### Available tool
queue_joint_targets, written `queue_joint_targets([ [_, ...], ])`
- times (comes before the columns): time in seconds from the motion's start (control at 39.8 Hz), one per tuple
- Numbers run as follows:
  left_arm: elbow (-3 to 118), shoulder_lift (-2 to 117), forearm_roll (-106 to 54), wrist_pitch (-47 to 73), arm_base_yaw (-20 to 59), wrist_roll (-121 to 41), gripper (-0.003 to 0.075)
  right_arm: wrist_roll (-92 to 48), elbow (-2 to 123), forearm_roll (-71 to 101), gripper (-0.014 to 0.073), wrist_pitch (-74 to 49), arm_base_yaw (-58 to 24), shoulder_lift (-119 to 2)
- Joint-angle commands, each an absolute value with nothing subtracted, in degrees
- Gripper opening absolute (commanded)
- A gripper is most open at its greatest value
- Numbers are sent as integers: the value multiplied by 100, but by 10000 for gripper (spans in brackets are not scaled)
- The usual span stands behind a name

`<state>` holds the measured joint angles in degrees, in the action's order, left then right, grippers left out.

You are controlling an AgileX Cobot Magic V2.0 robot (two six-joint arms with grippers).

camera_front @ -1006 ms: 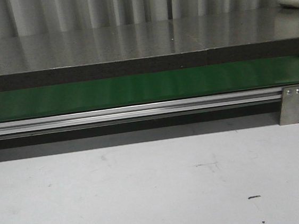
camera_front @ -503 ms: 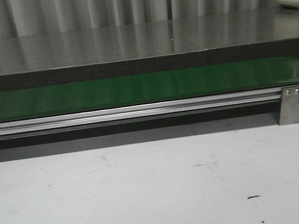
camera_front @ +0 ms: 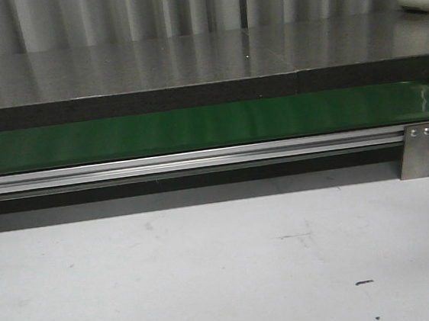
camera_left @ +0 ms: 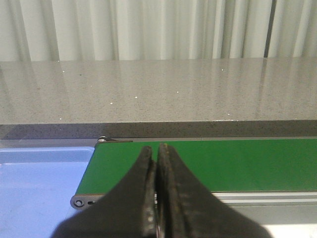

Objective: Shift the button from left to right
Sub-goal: 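Lift the button with the right gripper and carry it to the green tray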

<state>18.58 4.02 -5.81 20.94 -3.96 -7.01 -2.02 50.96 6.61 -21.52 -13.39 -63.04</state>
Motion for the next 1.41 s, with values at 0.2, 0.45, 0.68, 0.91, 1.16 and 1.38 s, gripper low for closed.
queue_joint_targets([
  [0.2,1997,465,-640,1618,-381,-698,-21,-297,2989,553,-67,-532,-1409,-4152],
  [0.45,1997,465,-640,1618,-381,-698,-21,-297,2027,553,-67,106,-1409,-2622],
  [0.68,1997,465,-640,1618,-381,-698,-21,-297,2013,553,-67,64,-1409,-2346],
  [0.91,1997,465,-640,1618,-381,-698,-21,-297,2013,553,-67,64,-1409,-2346],
  [1.16,1997,465,-640,1618,-381,-698,-21,-297,2013,553,-67,64,-1409,-2346],
  [1.38,1997,465,-640,1618,-381,-698,-21,-297,2013,553,-67,64,-1409,-2346],
])
